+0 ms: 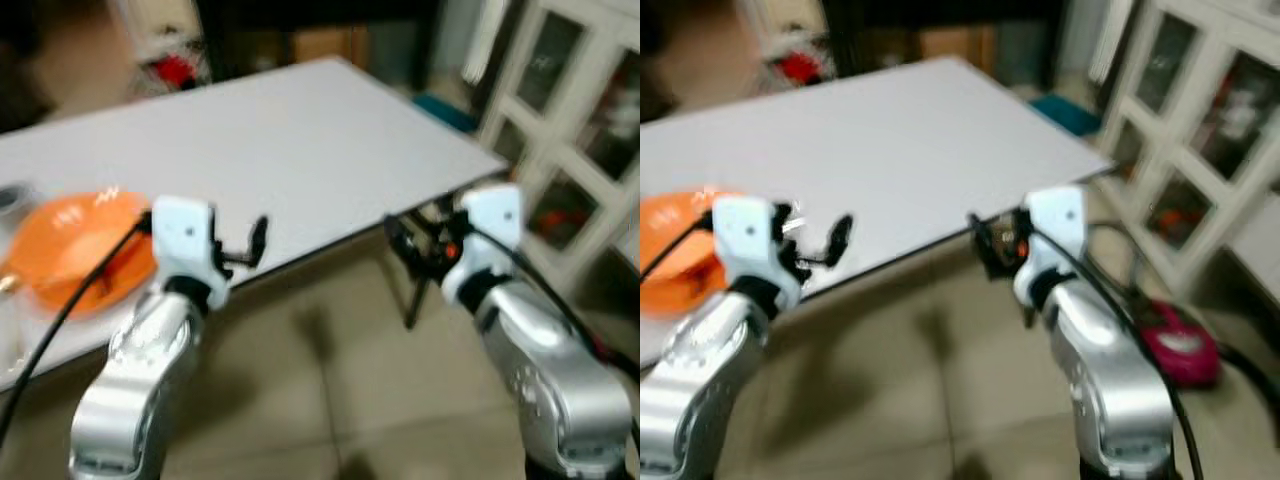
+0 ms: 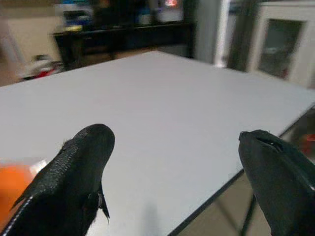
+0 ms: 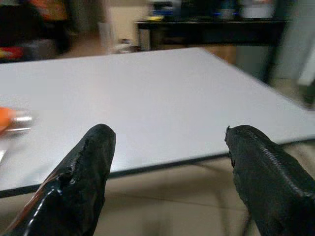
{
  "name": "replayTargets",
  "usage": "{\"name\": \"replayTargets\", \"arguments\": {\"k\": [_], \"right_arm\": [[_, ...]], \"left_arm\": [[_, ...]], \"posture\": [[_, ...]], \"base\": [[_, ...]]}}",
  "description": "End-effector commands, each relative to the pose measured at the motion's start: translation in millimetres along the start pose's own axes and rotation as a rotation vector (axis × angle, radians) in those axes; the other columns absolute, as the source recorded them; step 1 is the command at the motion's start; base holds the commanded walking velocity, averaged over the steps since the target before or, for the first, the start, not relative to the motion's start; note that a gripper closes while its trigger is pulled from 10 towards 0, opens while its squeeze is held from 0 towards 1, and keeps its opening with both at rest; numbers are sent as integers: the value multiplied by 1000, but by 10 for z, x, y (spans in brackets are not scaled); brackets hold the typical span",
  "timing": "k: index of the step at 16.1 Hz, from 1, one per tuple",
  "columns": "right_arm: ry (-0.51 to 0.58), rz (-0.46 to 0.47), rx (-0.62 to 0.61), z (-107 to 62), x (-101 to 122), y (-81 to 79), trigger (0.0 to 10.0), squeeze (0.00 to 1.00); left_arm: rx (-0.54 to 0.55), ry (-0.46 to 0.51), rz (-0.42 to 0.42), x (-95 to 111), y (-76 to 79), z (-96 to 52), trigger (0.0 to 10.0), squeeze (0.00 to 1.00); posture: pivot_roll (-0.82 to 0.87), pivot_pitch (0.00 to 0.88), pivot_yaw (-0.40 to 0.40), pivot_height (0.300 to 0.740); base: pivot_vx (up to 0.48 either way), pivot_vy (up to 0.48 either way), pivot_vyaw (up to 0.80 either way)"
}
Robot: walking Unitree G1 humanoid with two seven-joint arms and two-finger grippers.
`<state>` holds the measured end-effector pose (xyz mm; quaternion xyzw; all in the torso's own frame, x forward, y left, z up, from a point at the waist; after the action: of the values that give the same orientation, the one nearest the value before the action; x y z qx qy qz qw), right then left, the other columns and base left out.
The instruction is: Setting the table
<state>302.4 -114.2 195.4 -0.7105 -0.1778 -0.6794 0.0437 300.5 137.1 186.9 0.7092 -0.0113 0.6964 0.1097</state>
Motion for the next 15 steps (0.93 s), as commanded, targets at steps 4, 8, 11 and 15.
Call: {"name": "replayTargets", "arguments": {"k": [4,8,11,15], "right_arm": [[-15,9,-49,-17,-48,105,10000,0],[-16,21,-66,-69,-71,113,10000,0],[-15,31,-75,-115,-89,118,10000,0],[-19,27,-76,-137,-116,127,10000,0]], "left_arm": [[-50,-1,4,-8,100,39,10000,0],[-75,-4,2,-21,133,36,10000,0],[-89,-9,-3,-54,164,17,10000,0],[-83,-10,-14,-89,161,-6,10000,0]], "posture": [[-106,20,49,740],[-110,11,58,740],[-114,7,61,740],[-115,2,51,740]], "base": [[325,0,-400],[326,0,-788],[324,0,-771],[328,0,-759]]}}
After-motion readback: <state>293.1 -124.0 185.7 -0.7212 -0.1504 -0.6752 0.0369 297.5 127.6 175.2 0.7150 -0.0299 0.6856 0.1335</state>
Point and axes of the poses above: a point about 5 cm out from each wrist's last joint towards the gripper, its own z axis pointing out of the wrist towards the gripper, its own x axis along the axis of the wrist's last joint, y = z × x, the point moved 5 cm from there along z, pointing out of the wrist towards the gripper, and after that the axes turned 9 degrees about -z, right-handed, at the moved point
